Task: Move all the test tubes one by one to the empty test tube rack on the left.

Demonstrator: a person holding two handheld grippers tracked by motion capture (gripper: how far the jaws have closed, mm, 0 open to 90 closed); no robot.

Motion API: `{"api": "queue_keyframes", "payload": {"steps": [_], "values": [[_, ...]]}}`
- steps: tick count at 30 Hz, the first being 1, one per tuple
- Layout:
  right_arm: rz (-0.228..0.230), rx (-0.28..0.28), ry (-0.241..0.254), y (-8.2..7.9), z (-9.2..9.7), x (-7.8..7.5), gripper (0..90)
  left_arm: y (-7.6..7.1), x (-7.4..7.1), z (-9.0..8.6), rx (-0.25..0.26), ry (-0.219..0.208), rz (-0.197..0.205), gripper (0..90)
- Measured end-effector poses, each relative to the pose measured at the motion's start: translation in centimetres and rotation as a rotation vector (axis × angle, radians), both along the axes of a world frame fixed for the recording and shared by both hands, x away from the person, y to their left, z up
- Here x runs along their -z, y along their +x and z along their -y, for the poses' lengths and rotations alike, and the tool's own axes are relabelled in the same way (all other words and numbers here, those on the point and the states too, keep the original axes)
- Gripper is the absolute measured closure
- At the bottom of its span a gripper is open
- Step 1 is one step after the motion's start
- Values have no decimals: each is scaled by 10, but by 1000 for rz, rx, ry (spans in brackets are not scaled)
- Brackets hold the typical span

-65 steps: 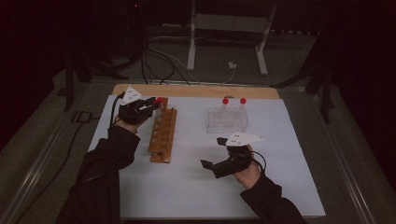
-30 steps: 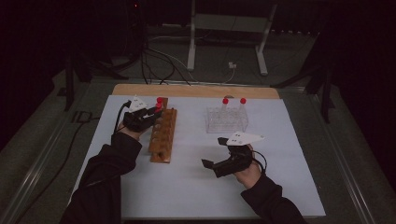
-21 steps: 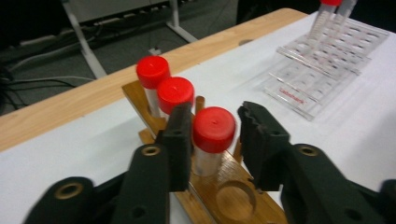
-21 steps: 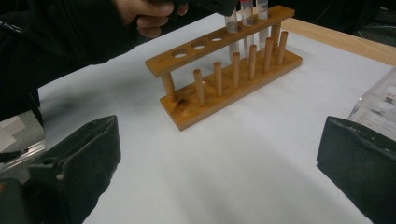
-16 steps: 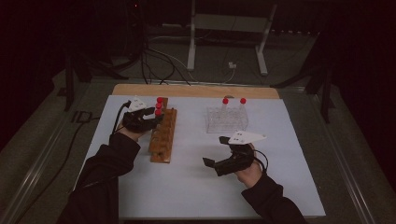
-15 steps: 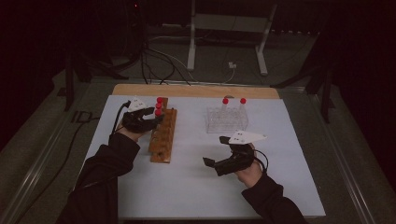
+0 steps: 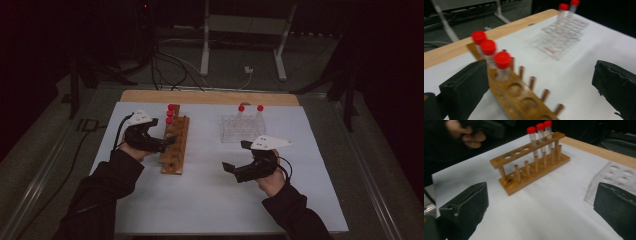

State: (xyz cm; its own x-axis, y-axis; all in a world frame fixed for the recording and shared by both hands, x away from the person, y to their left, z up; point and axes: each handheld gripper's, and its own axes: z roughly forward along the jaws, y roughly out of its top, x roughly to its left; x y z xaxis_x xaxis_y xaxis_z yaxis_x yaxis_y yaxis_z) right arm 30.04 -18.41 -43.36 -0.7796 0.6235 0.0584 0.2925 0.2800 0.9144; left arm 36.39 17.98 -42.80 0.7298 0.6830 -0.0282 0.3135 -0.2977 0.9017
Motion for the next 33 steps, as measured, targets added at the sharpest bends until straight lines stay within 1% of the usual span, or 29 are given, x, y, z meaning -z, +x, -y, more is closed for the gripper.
{"api": "queue_keyframes", "payload": {"steps": [2,3,4,6,7,8,10,11,12,13,14,15,18,19,21,22,24,25,26,28,30,33], "values": [[6,11,-12,2,3,-2,0,-7,1,0,29,-5,1,5],[10,19,-15,3,4,-3,0,-11,2,0,30,-6,4,5],[14,23,-16,4,6,-4,0,-14,3,0,44,-17,-1,5],[22,36,-28,7,9,-6,0,-20,5,0,50,-14,5,5],[24,42,-27,8,11,-7,0,-23,6,0,65,-22,-2,5],[24,47,-24,9,13,-8,0,-26,7,0,64,-20,0,5],[32,59,-27,12,16,-9,0,-31,9,-1,82,-26,0,5],[32,64,-23,13,18,-10,0,-34,11,-1,80,-21,3,5],[36,69,-23,14,20,-10,0,-36,12,-1,93,-27,-3,5],[37,78,-25,16,22,-10,0,-38,14,-1,97,-26,-5,6],[38,88,-25,18,24,-11,0,-41,15,0,96,-16,0,5],[38,96,-24,20,25,-11,0,-43,16,-1,109,-21,-3,6],[44,127,-26,27,31,-12,0,-49,20,-1,124,-37,-7,6],[42,134,-24,29,33,-13,0,-51,21,-1,118,-35,-4,6],[45,157,-22,34,37,-13,0,-54,24,-1,126,-40,-3,6],[43,166,-22,37,38,-14,0,-56,25,-1,122,-35,3,5],[51,184,-24,41,42,-13,0,-58,28,-1,130,-45,1,6],[48,196,-23,44,43,-13,0,-59,29,-1,125,-42,9,6],[51,208,-25,46,45,-13,0,-60,29,-1,132,-47,8,6],[49,231,-32,52,48,-12,0,-61,30,-1,129,-51,16,6],[51,255,-35,58,51,-10,0,-63,30,-2,130,-59,15,6],[45,285,-36,66,55,-7,0,-64,31,-1,134,-49,18,6]]}}
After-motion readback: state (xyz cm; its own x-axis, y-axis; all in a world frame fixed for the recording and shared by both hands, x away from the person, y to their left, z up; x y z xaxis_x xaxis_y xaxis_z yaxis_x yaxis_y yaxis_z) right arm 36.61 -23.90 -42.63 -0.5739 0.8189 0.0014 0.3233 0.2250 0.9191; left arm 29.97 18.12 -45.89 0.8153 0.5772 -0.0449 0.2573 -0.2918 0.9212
